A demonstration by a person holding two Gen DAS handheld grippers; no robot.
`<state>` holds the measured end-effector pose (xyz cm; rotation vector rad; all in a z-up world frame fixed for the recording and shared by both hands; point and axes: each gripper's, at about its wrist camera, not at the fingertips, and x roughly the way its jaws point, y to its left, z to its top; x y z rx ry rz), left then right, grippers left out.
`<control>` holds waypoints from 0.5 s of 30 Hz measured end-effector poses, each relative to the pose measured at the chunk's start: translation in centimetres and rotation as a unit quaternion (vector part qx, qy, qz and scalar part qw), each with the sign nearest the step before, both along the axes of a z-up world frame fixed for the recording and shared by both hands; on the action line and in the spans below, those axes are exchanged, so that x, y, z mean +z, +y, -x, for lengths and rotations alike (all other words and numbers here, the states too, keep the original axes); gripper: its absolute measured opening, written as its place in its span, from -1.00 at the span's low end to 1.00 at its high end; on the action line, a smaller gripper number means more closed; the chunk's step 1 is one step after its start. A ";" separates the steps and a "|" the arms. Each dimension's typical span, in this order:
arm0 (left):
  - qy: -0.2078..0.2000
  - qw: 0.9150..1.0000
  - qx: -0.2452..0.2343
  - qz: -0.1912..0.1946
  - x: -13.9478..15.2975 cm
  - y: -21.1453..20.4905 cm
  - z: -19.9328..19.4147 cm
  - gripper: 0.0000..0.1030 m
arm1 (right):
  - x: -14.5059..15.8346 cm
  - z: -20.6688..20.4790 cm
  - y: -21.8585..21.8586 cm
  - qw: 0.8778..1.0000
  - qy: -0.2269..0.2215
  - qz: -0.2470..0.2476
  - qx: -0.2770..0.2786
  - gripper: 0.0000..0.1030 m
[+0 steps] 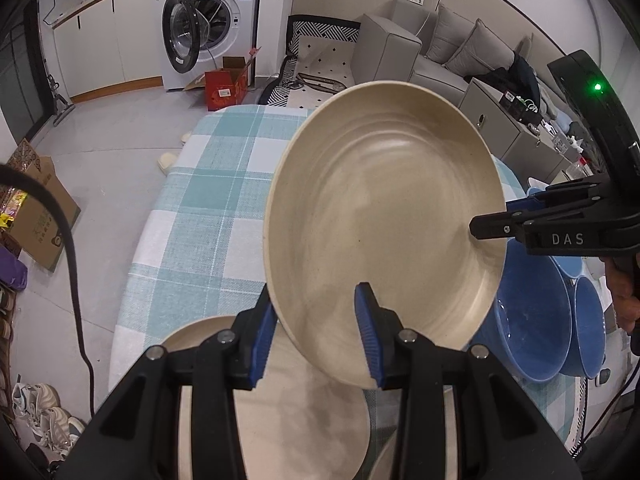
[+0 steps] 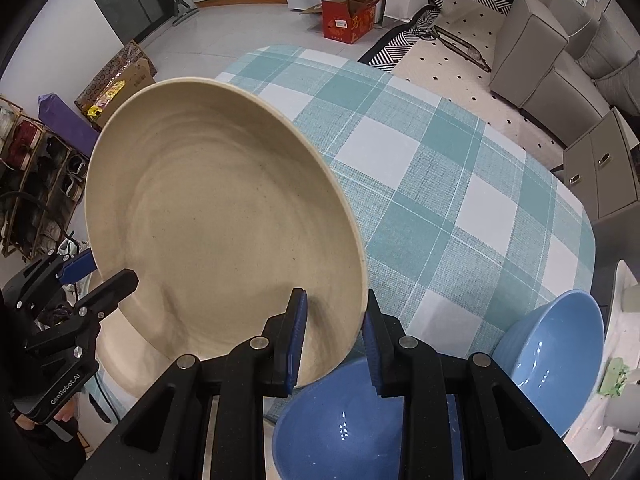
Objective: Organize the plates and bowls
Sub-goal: 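Lift the cream plate with both grippers and carry it across the table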
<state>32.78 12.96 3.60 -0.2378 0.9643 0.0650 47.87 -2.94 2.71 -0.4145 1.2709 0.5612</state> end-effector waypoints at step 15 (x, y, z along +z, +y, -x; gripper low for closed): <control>-0.008 1.000 -0.027 0.003 1.7 -1.3 4.5 -0.27 | 2.4 4.8 -1.2 1.000 -0.017 0.011 0.022 -0.48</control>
